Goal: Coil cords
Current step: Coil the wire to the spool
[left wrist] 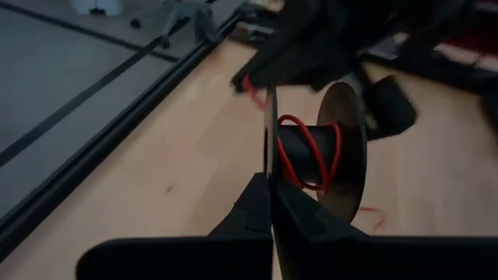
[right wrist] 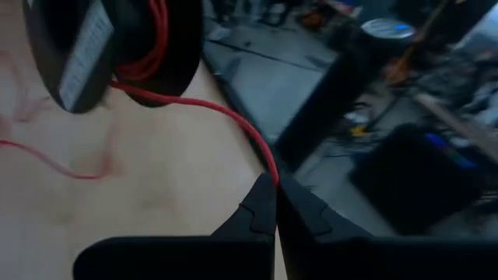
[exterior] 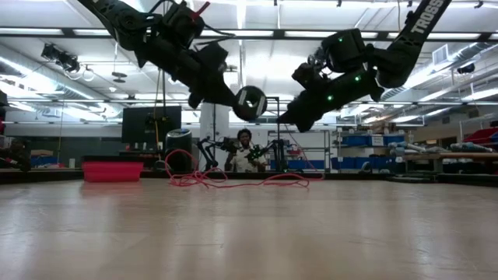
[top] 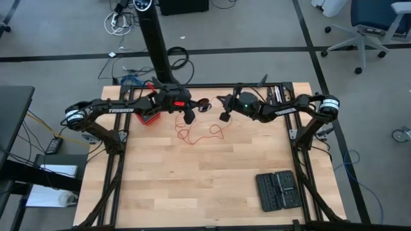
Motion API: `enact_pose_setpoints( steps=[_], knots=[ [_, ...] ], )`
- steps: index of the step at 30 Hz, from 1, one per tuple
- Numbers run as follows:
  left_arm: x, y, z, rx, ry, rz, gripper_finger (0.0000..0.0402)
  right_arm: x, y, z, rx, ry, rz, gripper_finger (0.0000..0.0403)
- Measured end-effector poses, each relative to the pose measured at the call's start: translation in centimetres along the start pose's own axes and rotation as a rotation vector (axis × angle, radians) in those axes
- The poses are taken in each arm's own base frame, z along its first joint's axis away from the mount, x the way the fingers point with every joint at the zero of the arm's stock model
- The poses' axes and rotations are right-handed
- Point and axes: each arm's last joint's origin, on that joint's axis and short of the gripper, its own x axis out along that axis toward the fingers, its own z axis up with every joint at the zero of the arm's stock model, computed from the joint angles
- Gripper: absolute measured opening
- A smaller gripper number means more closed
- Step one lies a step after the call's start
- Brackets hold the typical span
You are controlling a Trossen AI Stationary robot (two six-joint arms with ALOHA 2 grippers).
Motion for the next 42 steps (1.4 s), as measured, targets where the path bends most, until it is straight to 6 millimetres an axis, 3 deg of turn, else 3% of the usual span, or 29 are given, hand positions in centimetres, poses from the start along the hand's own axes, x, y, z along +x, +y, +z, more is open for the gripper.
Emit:
enact_pose_setpoints(
  steps=[15,24,34,42],
  knots=[
    [-0.1,0.6,-0.7,0.004,0.067,0.176,0.0001,-0.9,1.4,2.3,-0.039,-0.141,0.007,0.0],
    [-0.1,0.5,-0.5,-0.005,0.039,0.171,0.0001,-1.4,3.0,4.4,-0.018,-0.251,0.106,0.0],
    [0.0,0.3,0.3,-0.03,-0.043,0.144,0.0001,-1.2,2.8,5.3,0.109,-0.301,0.183,0.0],
    [1.6,-0.9,0.6,-0.022,-0.168,0.092,0.0001,-0.2,3.0,6.3,0.112,-0.328,0.229,0.0]
  ],
)
